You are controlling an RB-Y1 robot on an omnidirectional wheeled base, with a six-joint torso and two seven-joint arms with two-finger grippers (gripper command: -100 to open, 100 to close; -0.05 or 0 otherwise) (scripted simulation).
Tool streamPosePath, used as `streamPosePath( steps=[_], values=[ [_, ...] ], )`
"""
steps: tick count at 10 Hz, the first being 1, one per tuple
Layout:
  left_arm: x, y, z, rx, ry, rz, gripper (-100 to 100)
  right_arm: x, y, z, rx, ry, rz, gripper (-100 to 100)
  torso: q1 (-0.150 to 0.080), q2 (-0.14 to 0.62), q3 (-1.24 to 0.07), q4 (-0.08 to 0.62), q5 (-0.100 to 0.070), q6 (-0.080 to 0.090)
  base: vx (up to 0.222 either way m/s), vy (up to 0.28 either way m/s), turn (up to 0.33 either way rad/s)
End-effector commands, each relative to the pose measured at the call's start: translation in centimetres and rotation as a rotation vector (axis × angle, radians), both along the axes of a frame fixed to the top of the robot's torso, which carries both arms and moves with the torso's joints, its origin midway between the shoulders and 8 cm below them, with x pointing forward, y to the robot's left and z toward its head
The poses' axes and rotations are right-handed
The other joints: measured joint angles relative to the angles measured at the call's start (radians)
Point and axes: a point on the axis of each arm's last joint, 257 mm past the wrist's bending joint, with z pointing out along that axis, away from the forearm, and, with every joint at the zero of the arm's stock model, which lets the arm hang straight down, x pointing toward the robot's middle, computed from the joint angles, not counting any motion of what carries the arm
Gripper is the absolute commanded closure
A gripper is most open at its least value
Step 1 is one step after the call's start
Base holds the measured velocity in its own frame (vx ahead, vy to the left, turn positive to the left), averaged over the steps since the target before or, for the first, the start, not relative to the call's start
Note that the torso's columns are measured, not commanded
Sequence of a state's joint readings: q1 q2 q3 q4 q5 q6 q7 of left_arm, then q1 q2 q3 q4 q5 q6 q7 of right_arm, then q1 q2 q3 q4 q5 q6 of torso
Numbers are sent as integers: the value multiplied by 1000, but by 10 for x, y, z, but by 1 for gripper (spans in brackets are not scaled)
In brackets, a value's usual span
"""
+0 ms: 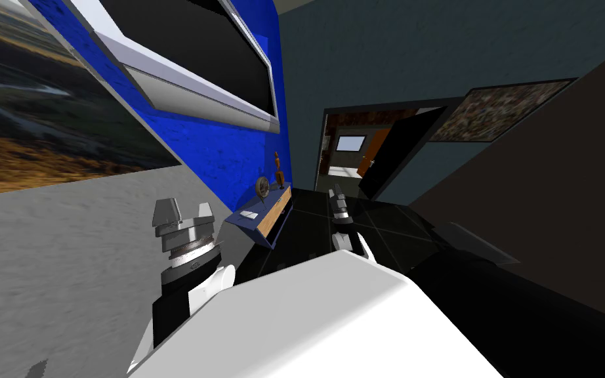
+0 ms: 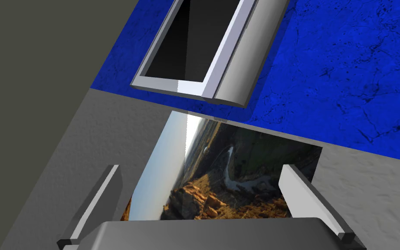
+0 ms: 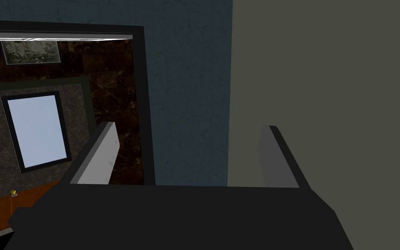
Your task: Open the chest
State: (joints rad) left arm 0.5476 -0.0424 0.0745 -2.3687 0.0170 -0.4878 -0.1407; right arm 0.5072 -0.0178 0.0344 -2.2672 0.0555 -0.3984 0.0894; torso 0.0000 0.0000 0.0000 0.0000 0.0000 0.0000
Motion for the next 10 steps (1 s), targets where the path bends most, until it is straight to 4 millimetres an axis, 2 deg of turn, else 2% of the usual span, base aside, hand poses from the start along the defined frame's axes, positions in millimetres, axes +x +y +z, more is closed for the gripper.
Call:
streamPosePath(
  steps=[1, 9, 10],
  values=[
    [0, 0, 0, 0, 0, 0, 0, 0, 0, 0, 0, 0, 0, 0, 0, 40, -82, 41, 0, 0, 0, 0, 0],
    [0, 0, 0, 0, 0, 0, 0, 0, 0, 0, 0, 0, 0, 0, 0, 618, -1234, 617, 0, 0, 0, 0, 0],
    [3, -3, -3, 23, 9, -17, -100, 0, 0, 0, 0, 0, 0, 0, 0, 691, -1382, 691, 0, 0, 29, -12, 46]
  ],
)
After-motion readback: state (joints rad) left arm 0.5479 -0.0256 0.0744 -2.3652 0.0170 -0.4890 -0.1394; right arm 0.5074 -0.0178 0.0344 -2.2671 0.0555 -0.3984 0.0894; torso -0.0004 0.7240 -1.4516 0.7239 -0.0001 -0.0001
